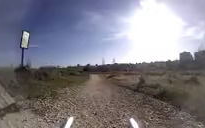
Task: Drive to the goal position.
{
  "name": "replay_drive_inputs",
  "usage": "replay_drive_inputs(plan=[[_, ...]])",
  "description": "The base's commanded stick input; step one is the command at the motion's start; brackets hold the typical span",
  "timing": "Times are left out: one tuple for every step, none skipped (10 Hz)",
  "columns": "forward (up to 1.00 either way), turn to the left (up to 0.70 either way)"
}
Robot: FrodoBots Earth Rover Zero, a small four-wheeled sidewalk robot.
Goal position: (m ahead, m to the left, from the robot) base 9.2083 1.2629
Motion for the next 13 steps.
replay_drive_inputs(plan=[[0.50,0.00],[0.50,0.00],[0.50,0.00],[0.50,0.00],[0.50,0.00],[0.50,0.00],[0.50,0.00],[0.50,0.00],[0.50,0.00],[0.50,0.00],[0.50,0.00],[0.50,0.00],[0.50,0.00]])
